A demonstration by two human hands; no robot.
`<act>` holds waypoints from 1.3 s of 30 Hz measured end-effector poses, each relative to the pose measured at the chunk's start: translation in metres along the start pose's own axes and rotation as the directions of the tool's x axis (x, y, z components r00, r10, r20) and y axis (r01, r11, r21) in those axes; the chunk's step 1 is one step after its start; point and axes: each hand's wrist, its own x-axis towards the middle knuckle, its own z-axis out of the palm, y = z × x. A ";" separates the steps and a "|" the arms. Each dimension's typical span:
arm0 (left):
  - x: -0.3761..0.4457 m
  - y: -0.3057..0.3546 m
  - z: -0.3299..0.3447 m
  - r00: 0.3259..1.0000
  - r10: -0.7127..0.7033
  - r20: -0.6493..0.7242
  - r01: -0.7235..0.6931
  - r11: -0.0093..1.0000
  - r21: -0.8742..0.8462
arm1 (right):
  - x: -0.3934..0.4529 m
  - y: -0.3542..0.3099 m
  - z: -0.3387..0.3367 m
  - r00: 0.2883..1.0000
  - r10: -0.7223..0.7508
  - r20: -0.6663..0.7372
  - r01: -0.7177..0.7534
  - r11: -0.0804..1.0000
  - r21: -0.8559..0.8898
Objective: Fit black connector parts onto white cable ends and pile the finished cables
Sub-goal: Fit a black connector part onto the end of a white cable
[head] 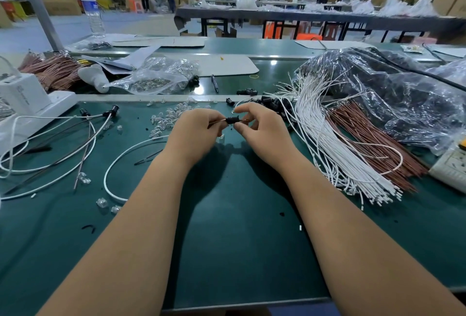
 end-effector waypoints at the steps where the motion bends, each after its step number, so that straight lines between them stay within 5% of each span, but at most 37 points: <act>1: 0.000 -0.001 0.000 1.000 0.000 -0.013 0.000 1.000 -0.005 | 0.000 0.000 0.000 1.000 0.021 -0.013 -0.021 1.000 0.009; 10: -0.001 -0.004 0.000 0.997 0.018 -0.075 -0.017 1.000 0.014 | 0.001 -0.005 -0.007 0.969 0.246 -0.026 -0.234 0.946 0.224; 30: -0.005 0.008 -0.001 0.996 0.087 0.018 -0.087 0.995 0.038 | 0.003 -0.004 -0.004 0.977 0.194 -0.084 -0.173 0.963 0.207; 39: -0.006 0.011 0.002 0.998 -0.031 0.052 0.041 0.979 -0.201 | 0.002 -0.006 -0.003 0.987 0.157 -0.034 -0.146 0.966 0.211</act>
